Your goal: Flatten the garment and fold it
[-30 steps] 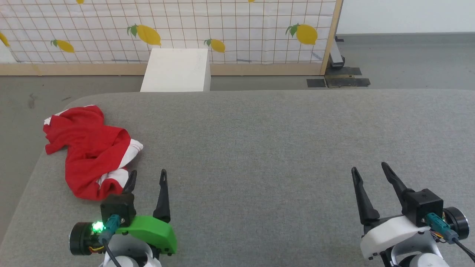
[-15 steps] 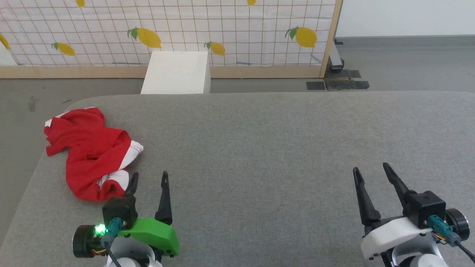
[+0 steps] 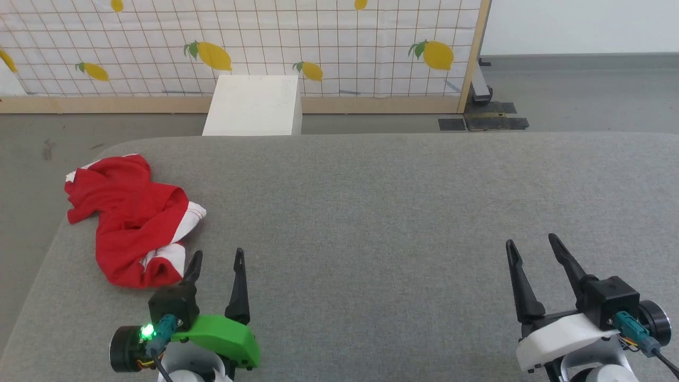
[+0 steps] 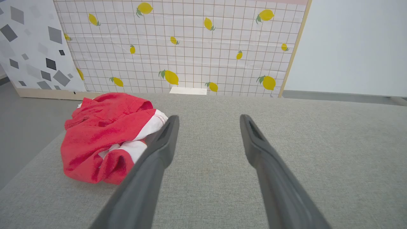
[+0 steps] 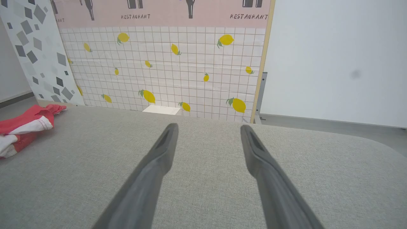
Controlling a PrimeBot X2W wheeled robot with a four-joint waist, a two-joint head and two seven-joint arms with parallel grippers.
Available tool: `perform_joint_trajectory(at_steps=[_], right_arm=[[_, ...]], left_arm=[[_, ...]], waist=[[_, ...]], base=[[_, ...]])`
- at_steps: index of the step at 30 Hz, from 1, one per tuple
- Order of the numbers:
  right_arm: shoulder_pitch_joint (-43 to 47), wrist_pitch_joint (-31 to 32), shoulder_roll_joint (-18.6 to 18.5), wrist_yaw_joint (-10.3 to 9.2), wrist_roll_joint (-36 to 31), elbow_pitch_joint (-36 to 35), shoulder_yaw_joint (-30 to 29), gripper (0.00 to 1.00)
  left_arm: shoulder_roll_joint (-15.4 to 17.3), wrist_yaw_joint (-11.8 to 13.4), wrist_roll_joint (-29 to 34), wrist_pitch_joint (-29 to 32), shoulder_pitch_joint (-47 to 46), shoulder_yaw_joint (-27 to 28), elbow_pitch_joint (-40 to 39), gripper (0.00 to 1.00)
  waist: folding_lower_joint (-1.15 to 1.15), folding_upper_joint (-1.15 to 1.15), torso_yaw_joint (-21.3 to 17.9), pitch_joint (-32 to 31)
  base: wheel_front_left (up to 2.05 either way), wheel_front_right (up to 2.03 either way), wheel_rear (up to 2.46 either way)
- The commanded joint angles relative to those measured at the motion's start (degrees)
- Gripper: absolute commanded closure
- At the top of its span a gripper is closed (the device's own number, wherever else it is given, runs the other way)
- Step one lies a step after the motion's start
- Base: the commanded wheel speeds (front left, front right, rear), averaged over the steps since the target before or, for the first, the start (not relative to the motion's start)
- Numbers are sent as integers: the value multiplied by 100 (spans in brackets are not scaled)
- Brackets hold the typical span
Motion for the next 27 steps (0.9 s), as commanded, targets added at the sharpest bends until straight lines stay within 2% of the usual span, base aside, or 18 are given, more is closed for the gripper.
perform_joint_trajectory(at_steps=[1,27], right_arm=[[16,-63,11,-6,49,32,-10,0],[20,-369,15,-8,127,108,-57,0]], left_arm=[[-9,44,-79,-65,-109,-25,39,0],[6,170,-88,-371,-137,-129,60,0]], waist=[[0,0,-2,-3],[0,0,6,-37]], base=[[0,0,0],[0,0,0]])
